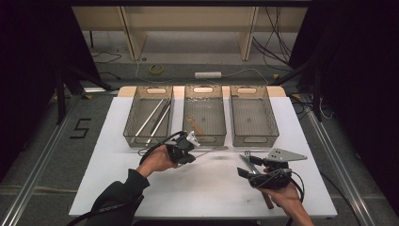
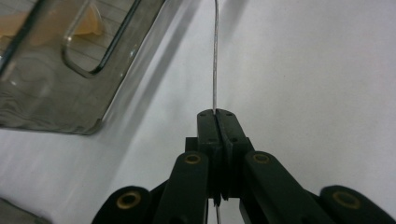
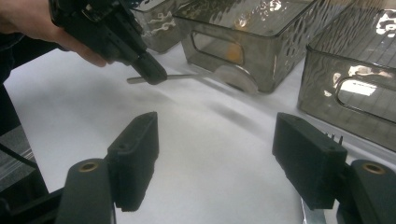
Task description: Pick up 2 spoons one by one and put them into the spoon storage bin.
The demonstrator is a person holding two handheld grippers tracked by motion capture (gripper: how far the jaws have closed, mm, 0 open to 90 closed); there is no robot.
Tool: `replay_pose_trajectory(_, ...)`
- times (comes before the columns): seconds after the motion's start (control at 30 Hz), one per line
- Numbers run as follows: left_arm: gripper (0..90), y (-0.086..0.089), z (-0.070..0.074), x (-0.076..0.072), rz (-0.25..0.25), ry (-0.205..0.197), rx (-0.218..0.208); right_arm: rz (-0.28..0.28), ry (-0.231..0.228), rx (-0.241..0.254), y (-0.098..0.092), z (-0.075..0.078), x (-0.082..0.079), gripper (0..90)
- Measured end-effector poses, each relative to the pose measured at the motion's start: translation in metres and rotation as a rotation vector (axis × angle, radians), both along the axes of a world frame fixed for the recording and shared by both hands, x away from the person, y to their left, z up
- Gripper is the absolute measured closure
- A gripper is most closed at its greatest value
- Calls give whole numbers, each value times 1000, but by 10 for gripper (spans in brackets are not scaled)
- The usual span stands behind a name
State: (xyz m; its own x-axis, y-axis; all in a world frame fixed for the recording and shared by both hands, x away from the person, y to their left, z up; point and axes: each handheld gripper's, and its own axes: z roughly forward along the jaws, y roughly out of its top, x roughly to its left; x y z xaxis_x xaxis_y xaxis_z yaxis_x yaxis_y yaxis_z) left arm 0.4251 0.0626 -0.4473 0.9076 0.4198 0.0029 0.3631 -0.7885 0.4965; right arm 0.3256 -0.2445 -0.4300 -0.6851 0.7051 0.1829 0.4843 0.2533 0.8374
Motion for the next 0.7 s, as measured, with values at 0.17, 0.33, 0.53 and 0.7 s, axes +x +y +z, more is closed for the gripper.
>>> replay_pose_trajectory(0.17, 893, 5, 6, -1, 13, 2, -26, 0, -5, -1, 0, 0, 0, 325)
replay_pose_trajectory(0.33, 892, 11, 12, 0, 42, 8, -67, -7, -6, 1, -1, 0, 0, 325)
replay_pose_trajectory(0.53, 892, 14, 21, 0, 89, 2, -116, -10, -4, 1, -2, 0, 0, 325)
replay_pose_trajectory(0.7, 892, 15, 29, -1, 120, -9, -153, -10, -4, 1, -3, -1, 1, 325)
